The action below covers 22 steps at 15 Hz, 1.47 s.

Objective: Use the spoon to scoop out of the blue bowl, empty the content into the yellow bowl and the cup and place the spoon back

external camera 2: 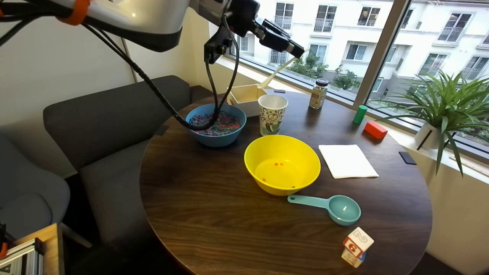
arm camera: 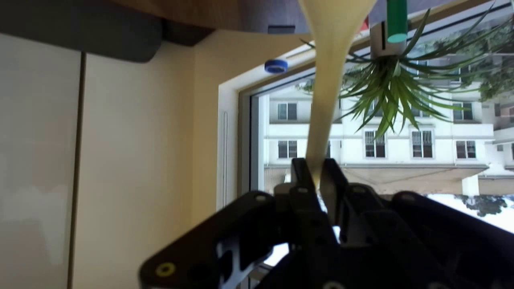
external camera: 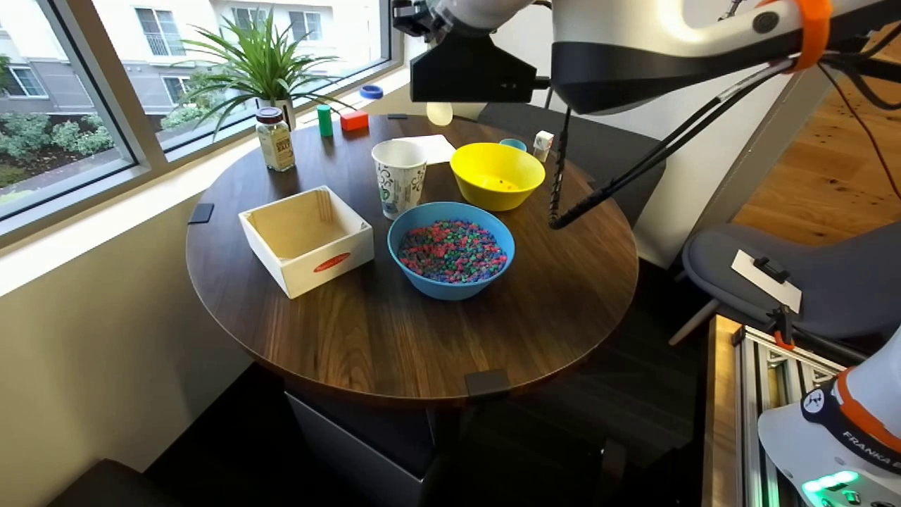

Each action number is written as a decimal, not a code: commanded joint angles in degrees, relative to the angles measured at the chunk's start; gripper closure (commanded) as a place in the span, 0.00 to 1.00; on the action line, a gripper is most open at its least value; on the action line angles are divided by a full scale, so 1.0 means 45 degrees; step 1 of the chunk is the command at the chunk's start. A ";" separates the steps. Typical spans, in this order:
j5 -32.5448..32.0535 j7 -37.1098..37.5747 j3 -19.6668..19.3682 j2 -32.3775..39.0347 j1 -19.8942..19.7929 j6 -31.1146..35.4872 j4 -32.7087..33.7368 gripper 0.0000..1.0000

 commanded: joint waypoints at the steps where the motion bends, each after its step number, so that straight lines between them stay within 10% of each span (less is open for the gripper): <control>1: 0.2946 -0.1280 -0.0202 -0.1445 -0.0456 0.1337 -0.1761 0.97; 10: 1.0457 -0.5342 -0.0856 -0.2793 -0.0786 0.0207 -0.3726 0.97; 22: 1.1700 -0.6514 -0.1213 -0.2637 -0.1256 -0.1743 -0.4581 0.97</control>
